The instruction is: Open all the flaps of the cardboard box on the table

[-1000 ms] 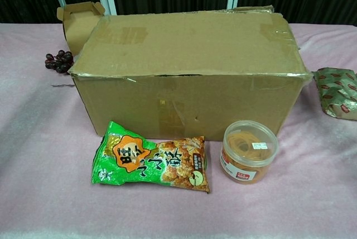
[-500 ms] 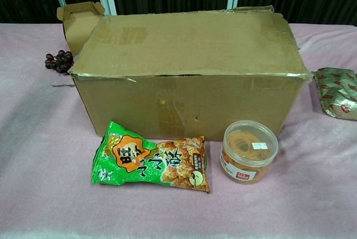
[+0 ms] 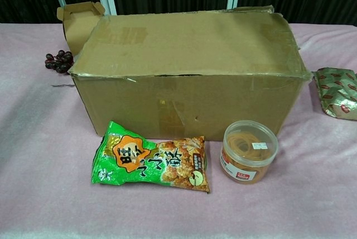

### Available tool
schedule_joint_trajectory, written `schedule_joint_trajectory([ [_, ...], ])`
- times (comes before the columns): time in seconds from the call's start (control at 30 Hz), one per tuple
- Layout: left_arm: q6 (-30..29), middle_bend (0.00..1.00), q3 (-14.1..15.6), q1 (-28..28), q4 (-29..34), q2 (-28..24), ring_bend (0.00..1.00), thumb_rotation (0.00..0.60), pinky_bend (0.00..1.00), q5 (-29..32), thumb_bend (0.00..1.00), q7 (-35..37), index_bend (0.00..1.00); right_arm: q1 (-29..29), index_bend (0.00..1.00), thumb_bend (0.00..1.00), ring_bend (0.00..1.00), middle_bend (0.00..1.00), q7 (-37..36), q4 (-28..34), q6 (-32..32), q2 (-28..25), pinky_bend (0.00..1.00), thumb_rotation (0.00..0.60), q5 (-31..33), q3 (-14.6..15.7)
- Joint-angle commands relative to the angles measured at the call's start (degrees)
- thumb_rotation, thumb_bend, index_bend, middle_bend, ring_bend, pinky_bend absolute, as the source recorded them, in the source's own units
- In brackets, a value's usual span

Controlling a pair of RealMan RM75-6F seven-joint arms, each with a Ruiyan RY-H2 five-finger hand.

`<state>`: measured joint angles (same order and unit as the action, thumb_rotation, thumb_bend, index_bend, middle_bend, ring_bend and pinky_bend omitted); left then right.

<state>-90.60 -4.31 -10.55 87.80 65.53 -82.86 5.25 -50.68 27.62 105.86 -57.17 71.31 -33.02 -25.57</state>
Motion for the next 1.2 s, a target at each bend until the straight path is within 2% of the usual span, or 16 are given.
schedule_joint_trajectory([
  [0.03,0.16,0.0,-0.17,0.07,0.05,-0.13,0.0,0.6,0.0,-0.06,0.21,0.23,0.0,-0.98,0.35,0.79,0.24,0.31,0.91,-0.95,-1.38,1.12,0.31,0.6,1.32,0.72],
  [0.47,1.16,0.0,-0.83,0.38,0.45,-0.42,0.0,0.6,0.0,-0.01,0.21,0.46,0.0,-2.09,0.35,0.78,0.31,0.4,-0.32,-2.6,-3.03,2.77,0.31,0.6,2.63,2.17],
  [1.2,2.39,0.0,-1.71,0.75,1.04,-0.79,0.0,0.6,0.0,0.33,0.21,0.89,0.0,-2.42,0.35,0.78,0.31,0.4,-1.6,-2.99,-3.41,4.51,0.31,0.6,2.66,5.07],
])
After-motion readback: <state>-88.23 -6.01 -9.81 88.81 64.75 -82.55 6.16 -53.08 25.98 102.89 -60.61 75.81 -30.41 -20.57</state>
